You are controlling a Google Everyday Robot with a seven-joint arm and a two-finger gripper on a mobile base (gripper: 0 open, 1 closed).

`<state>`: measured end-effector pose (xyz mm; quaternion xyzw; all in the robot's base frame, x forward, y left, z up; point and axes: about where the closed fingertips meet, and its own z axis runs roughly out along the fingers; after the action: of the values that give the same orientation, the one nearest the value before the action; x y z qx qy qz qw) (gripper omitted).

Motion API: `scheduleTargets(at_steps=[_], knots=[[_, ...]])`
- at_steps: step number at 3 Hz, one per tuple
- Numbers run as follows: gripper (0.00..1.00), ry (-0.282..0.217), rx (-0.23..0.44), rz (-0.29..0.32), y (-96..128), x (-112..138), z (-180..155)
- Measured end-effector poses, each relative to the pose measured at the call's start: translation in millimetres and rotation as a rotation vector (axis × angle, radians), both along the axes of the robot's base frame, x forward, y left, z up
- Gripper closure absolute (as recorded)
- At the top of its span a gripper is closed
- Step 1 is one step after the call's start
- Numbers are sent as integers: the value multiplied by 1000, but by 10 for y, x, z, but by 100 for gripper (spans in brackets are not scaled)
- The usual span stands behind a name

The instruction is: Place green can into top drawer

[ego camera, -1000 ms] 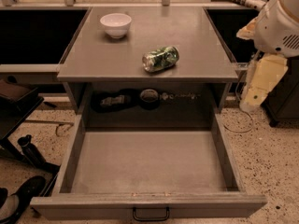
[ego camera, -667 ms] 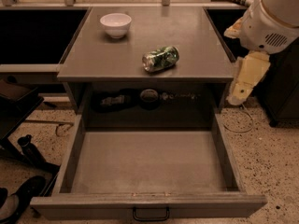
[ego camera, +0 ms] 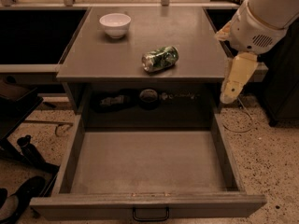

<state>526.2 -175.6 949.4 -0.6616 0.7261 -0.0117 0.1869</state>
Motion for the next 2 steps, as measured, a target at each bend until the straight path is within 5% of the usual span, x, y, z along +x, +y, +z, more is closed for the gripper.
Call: scheduleTargets(at_steps=[2], knots=[[0, -59, -12, 83, 236, 440, -28]])
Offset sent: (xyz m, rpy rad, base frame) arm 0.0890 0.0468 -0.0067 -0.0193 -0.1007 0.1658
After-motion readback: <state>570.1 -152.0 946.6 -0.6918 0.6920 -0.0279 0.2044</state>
